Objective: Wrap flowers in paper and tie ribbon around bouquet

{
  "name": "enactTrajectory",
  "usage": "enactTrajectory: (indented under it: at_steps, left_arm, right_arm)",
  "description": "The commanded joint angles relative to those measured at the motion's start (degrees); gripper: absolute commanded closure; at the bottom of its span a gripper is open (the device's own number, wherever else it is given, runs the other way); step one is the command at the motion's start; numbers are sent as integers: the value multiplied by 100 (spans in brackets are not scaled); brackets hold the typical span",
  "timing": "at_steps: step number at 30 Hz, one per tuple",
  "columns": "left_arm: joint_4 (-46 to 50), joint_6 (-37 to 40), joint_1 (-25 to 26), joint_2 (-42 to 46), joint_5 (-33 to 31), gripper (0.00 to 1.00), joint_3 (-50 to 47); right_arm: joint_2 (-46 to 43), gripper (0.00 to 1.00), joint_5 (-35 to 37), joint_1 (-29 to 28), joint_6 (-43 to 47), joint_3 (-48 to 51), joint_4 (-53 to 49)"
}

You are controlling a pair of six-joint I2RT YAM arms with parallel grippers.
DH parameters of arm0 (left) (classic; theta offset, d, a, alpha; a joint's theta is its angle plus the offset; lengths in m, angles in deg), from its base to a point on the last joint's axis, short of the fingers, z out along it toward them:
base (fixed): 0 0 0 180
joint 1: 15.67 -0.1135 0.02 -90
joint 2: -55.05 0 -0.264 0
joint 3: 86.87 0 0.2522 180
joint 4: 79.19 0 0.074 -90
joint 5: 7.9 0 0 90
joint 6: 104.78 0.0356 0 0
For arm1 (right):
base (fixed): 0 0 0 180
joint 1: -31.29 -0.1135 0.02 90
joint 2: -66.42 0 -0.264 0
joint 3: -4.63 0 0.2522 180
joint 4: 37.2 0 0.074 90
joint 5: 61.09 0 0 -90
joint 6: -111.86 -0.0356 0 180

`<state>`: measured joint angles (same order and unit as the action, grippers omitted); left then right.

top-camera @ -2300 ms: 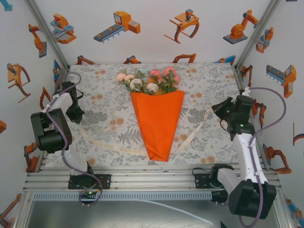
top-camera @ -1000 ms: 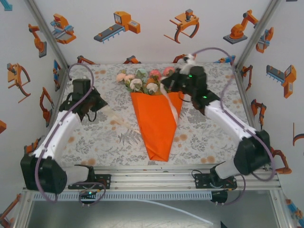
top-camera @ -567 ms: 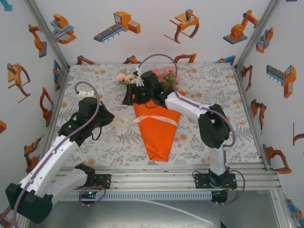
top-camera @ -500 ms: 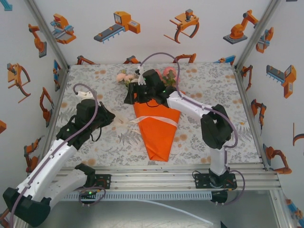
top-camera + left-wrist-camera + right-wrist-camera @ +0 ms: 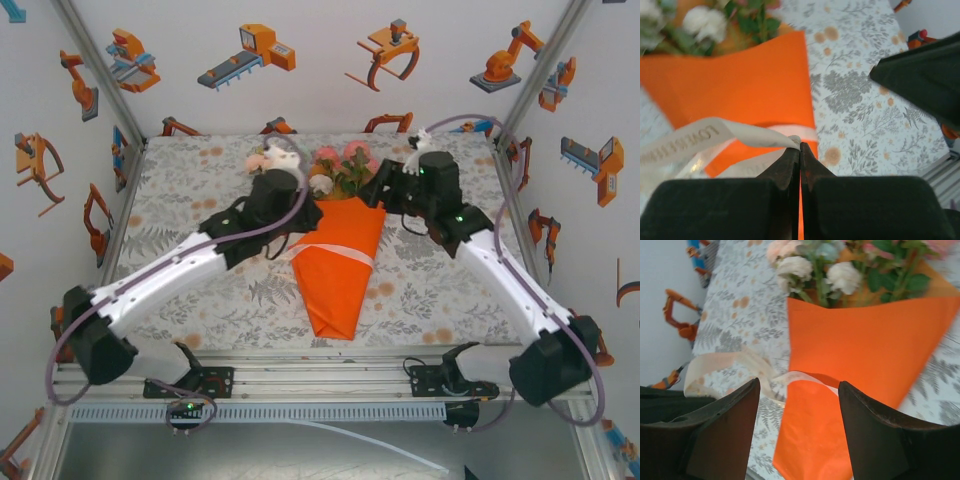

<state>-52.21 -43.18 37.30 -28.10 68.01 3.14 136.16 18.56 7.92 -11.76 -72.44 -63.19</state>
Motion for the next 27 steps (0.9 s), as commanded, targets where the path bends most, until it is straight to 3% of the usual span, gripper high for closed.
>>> enactTrajectory:
  at_steps: [1,4,8,11,13,16,19,23,27]
  left_arm:
    - [-597,1736,126,-1270,-55,89,892]
    - [-288,2100,180,-2337,348,84,1937]
    - [-621,2033,205,-2510,1099,57,1900]
    - [-740,2189,159,-2011,728,44,1453]
    - [-740,2243,17,-1559,416,41,1084]
    - [-286,1861,-484,-855,41,40,638]
    - [482,876,-1221,-226,-36,40,244]
    - [1335,-449,-2466,381,975,41,-364]
    - [1460,-509,-3073,886,1499,41,-1044]
  right_arm:
    - [-618,41,580,177,-122,410,-312]
    - [-1063,41,852,300,-157,759,-358]
    - [-1178,41,861,547,-162,864,-787]
    - [-1007,41,661,677,-73,893,-791]
    - [-762,41,199,676,218,862,-525]
    - [-160,42,-812,641,837,737,63]
    - [635,40,-888,304,2128,203,-56]
    - [1964,36,-1102,-311,3866,-972,-744]
    - [3330,36,-1408,-792,4964,-2293,-1585]
